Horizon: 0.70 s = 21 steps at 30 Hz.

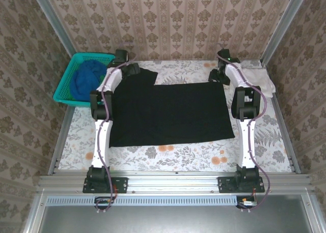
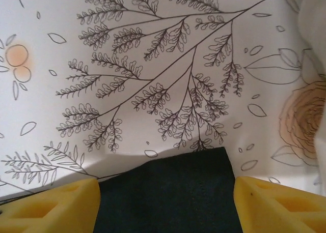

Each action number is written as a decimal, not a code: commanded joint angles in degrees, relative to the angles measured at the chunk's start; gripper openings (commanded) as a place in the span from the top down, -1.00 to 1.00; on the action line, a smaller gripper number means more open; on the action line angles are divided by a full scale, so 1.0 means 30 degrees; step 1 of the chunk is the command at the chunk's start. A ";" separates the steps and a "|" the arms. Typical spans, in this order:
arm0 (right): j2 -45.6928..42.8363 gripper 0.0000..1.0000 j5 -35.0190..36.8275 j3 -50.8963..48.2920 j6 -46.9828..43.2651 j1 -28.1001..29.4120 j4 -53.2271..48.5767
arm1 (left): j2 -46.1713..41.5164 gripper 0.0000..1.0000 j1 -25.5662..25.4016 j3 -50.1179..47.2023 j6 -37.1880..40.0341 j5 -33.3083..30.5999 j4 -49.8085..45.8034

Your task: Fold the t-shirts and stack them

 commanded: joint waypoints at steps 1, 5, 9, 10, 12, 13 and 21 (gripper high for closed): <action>0.1176 -0.37 -0.1142 0.1691 -0.0256 0.0100 -0.2746 | 0.0793 -0.74 -0.0095 0.0641 -0.0835 0.2320 0.0026; 0.1149 -0.01 -0.1356 0.1670 -0.0412 0.0066 -0.2883 | 0.0827 -0.40 -0.0057 0.0754 -0.0642 0.3318 -0.0115; 0.0013 0.34 -0.1212 0.0650 -0.0471 0.0070 -0.2381 | 0.0670 0.25 0.0080 0.0842 -0.0224 0.5169 -0.0250; -0.0492 0.41 -0.1214 0.0120 -0.0493 0.0070 -0.2063 | 0.0553 0.32 0.0097 0.0903 -0.0023 0.5486 -0.0398; -0.1721 0.49 -0.1190 -0.1258 -0.0552 0.0085 -0.1211 | 0.0135 0.52 0.0119 0.0903 0.0578 0.6049 -0.0813; -0.2278 0.53 -0.1230 -0.1880 -0.0603 0.0070 -0.0878 | -0.0088 0.58 0.0113 0.0890 0.0811 0.6248 -0.1028; -0.6235 0.71 -0.0983 -0.7660 -0.0401 -0.0018 0.1770 | -0.2335 0.97 0.0223 -0.0291 0.2118 0.5901 -0.2393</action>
